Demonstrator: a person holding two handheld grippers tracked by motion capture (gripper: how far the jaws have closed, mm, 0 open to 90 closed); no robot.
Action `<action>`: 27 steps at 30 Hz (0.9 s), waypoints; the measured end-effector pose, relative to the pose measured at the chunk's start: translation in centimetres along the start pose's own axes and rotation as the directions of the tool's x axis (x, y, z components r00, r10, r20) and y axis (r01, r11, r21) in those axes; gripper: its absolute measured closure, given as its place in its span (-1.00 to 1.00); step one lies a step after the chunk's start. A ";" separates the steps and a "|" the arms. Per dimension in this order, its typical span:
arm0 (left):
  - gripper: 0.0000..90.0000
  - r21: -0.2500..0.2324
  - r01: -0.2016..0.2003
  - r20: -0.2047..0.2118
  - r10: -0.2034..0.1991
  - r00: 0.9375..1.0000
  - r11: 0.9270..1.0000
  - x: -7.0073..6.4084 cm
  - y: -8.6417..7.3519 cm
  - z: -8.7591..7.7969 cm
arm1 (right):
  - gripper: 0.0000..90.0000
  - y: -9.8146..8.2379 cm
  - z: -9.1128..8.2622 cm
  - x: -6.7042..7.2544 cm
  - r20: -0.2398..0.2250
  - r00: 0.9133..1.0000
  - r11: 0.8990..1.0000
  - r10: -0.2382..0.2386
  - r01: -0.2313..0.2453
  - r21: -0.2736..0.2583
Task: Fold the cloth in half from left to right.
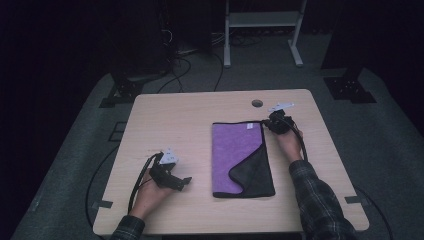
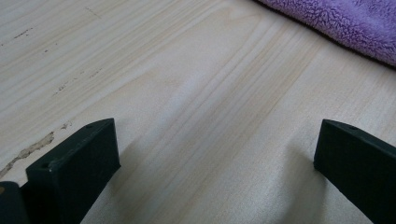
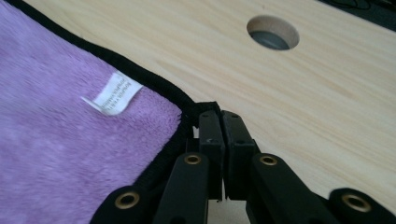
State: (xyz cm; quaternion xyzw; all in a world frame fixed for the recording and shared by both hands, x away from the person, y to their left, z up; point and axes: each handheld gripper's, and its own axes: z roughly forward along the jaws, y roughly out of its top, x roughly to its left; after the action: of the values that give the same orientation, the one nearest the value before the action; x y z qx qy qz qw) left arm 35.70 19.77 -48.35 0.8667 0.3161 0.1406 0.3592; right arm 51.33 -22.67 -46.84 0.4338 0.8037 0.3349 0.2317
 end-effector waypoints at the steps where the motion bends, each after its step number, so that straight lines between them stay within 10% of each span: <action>1: -1.00 0.000 0.000 0.000 0.000 1.000 1.000 0.0 0.0 0.0 | 0.94 -0.1 0.2 0.0 0.005 1.000 1.000 -0.005 0.005 0.006; 5: -1.00 0.000 -0.001 -0.001 0.001 1.000 1.000 0.0 0.0 0.0 | 0.92 -0.4 0.7 0.0 0.014 1.000 1.000 -0.005 0.005 0.016; 11: -1.00 0.001 0.000 0.000 0.000 1.000 1.000 0.0 0.0 0.0 | 0.32 -0.5 0.0 -0.5 0.024 0.999 0.999 0.042 -0.042 -0.017; 19: -1.00 0.000 0.000 0.000 0.000 1.000 1.000 0.0 0.0 0.0 | 0.15 -1.1 -2.6 -0.2 -0.077 0.992 0.993 0.099 -0.104 -0.062; 27: -1.00 0.002 0.001 -0.001 -0.001 1.000 1.000 0.0 0.0 0.0 | 0.02 -1.4 -5.1 1.5 -0.125 0.990 0.996 0.058 -0.066 -0.056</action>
State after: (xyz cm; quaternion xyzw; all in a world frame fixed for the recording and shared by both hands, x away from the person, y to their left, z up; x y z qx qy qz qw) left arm 35.69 19.77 -48.33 0.8670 0.3167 0.1405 0.3581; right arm 46.38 -23.66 -44.59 0.4300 0.7922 0.3920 0.1842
